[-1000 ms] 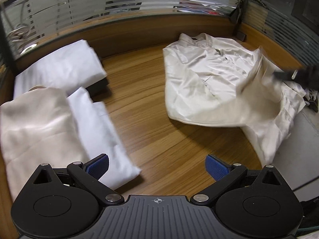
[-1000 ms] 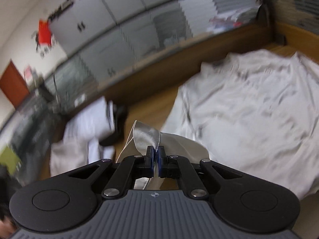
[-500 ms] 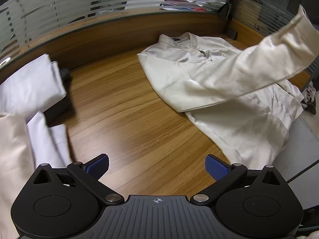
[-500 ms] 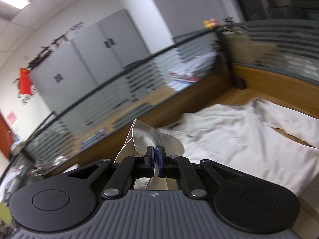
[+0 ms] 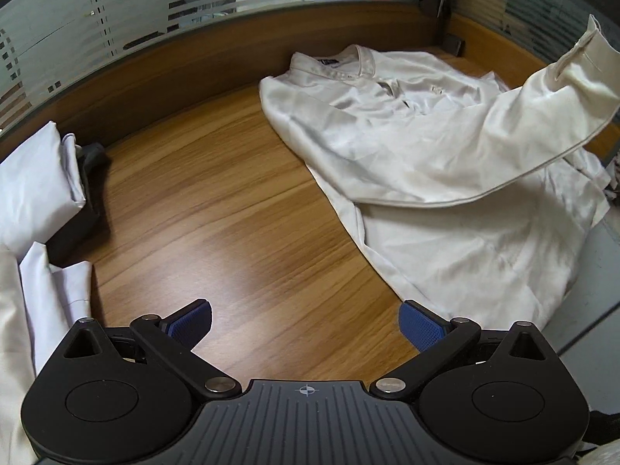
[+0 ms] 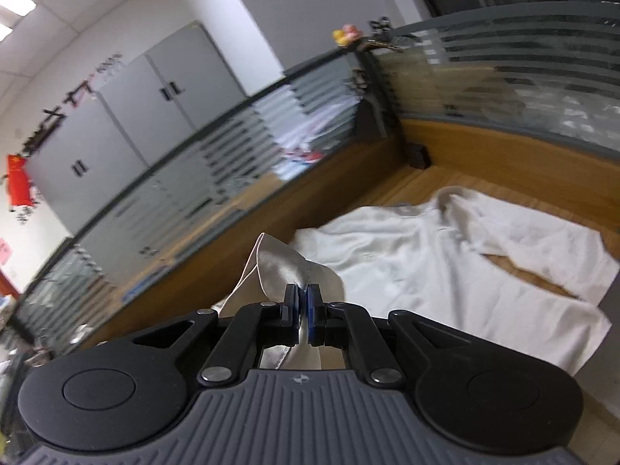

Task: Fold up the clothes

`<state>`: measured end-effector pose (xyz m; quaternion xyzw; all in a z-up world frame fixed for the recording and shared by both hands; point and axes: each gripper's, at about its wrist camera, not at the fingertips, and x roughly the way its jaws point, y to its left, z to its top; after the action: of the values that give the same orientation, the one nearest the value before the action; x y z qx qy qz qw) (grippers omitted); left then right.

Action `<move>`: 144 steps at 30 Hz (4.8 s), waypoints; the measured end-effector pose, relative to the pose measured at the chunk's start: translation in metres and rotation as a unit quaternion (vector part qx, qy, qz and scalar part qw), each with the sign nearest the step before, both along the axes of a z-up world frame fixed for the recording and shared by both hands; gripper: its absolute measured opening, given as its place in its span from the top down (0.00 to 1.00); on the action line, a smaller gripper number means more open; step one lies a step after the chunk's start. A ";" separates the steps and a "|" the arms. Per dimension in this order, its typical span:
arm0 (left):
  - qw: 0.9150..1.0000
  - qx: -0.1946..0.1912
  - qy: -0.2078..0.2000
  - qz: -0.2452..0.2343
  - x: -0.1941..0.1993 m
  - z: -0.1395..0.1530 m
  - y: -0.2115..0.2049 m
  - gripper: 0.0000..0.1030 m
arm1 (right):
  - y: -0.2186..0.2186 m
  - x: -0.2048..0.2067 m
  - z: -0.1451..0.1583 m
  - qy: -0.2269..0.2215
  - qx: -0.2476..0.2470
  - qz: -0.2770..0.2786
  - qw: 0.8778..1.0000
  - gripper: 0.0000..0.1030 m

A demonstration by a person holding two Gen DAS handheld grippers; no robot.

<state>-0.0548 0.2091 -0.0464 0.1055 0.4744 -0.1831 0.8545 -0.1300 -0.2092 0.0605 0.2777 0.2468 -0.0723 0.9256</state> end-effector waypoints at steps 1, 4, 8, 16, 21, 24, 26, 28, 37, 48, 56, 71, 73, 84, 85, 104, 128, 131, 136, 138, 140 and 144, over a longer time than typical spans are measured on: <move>1.000 0.002 0.001 0.002 0.001 -0.002 -0.004 0.00 | -0.006 0.004 -0.005 0.007 -0.004 -0.004 1.000 0.96; 1.000 0.010 -0.001 0.006 0.000 -0.007 -0.015 0.00 | -0.023 0.011 -0.028 0.038 -0.016 -0.006 0.999 0.96; 0.999 0.029 -0.016 -0.001 0.003 -0.012 -0.032 0.00 | -0.039 0.012 -0.060 0.078 -0.031 -0.021 0.996 0.95; 0.998 0.044 -0.028 -0.032 0.035 -0.032 -0.063 0.00 | -0.052 -0.009 -0.072 0.072 -0.045 -0.070 0.994 0.95; 0.996 0.049 -0.036 -0.060 0.071 -0.053 -0.084 0.00 | -0.053 -0.001 -0.069 0.085 -0.039 -0.068 0.993 0.95; 0.995 0.053 -0.041 -0.074 0.094 -0.065 -0.092 0.00 | -0.051 0.008 -0.060 0.089 -0.042 -0.074 0.992 0.95; 0.995 0.057 -0.042 -0.074 0.108 -0.070 -0.095 0.00 | -0.051 0.015 -0.053 0.085 -0.047 -0.078 0.992 0.95; 0.995 0.058 -0.042 -0.072 0.121 -0.074 -0.097 0.00 | -0.050 0.022 -0.046 0.080 -0.052 -0.078 0.992 0.95; 0.997 0.064 -0.027 -0.029 0.145 -0.080 -0.074 0.01 | -0.057 0.026 -0.028 0.056 -0.088 -0.140 0.985 0.94; 0.998 0.026 -0.046 -0.029 0.135 -0.067 -0.066 0.01 | -0.056 0.002 -0.078 0.113 -0.067 -0.166 0.977 0.93; 0.981 0.070 -0.098 -0.152 0.123 -0.075 -0.121 0.20 | -0.048 0.008 -0.098 0.134 -0.050 -0.131 0.981 0.92; 0.967 0.112 -0.117 -0.197 0.124 -0.092 -0.137 0.44 | -0.015 0.038 -0.178 0.267 -0.126 0.047 0.954 0.45; 0.968 0.109 -0.113 -0.195 0.124 -0.092 -0.136 0.45 | -0.001 0.048 -0.182 0.266 -0.154 0.085 0.948 0.45; 0.963 0.127 -0.134 -0.196 0.119 -0.094 -0.136 0.44 | 0.034 0.089 -0.192 0.261 -0.233 0.176 0.920 0.83; 0.965 0.124 -0.135 -0.190 0.120 -0.094 -0.135 0.45 | 0.033 0.090 -0.191 0.259 -0.234 0.174 0.921 0.89; 0.996 0.034 -0.077 -0.042 0.141 -0.071 -0.058 0.62 | 0.106 0.087 -0.131 0.242 -0.249 0.256 0.902 0.94; 0.993 -0.064 -0.072 0.065 0.293 -0.054 -0.057 0.20 | 0.035 0.032 -0.125 0.243 -0.015 0.001 0.970 0.35; 0.990 -0.089 -0.064 0.091 0.313 -0.056 -0.061 0.21 | 0.031 0.026 -0.126 0.250 -0.008 -0.026 0.968 0.35; 0.986 -0.095 -0.059 0.123 0.334 -0.063 -0.068 0.29 | 0.030 0.018 -0.127 0.262 -0.008 -0.052 0.964 0.35; 0.987 -0.084 -0.056 0.127 0.339 -0.068 -0.071 0.35 | 0.030 0.017 -0.127 0.266 -0.010 -0.059 0.962 0.35; 0.988 -0.064 -0.052 0.127 0.343 -0.072 -0.073 0.45 | 0.031 0.015 -0.127 0.268 -0.009 -0.065 0.961 0.35; 0.990 -0.053 -0.052 0.123 0.351 -0.079 -0.069 0.71 | 0.033 0.015 -0.126 0.274 -0.012 -0.069 0.959 0.35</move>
<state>0.2957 0.1397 -0.1259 0.0105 0.4282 -0.0953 0.8986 -0.1148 -0.1759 -0.0656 0.2525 0.4702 -0.2123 0.8186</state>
